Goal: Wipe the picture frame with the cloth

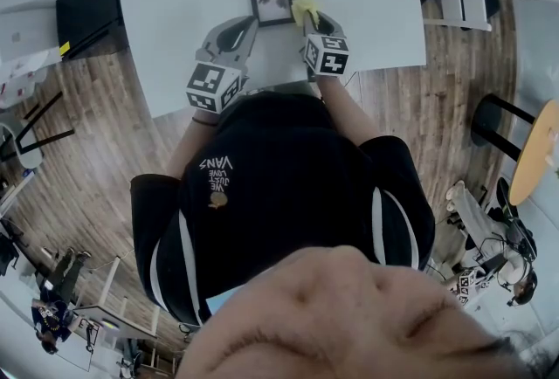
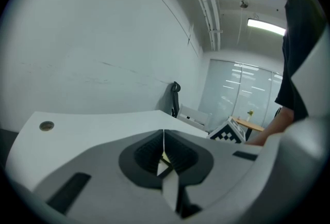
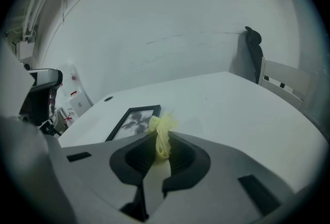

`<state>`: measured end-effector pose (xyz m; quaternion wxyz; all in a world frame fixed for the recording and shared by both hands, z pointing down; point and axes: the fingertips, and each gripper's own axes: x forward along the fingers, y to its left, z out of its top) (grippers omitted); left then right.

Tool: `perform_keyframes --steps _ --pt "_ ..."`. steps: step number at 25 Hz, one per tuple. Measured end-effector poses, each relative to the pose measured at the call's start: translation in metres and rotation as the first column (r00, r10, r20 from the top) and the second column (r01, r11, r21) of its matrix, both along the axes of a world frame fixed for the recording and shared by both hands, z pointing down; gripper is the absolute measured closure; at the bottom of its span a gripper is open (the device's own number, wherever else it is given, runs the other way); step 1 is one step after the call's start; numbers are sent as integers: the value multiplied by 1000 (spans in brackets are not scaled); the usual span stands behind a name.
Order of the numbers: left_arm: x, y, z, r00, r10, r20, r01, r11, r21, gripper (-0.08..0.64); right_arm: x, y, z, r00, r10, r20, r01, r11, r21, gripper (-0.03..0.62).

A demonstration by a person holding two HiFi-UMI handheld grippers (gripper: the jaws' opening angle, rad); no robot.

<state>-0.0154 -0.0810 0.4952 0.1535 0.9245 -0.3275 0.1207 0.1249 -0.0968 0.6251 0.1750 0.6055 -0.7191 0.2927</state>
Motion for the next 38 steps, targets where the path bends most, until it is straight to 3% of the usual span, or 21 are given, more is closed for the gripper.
perform_keyframes --steps 21,38 --pt "-1 -3 -4 1000 -16 -15 16 1000 5 543 -1 -3 -28 999 -3 35 1 999 54 545" --pt "-3 -4 -9 999 -34 -29 35 999 22 543 -7 5 -91 996 -57 67 44 981 187 545"
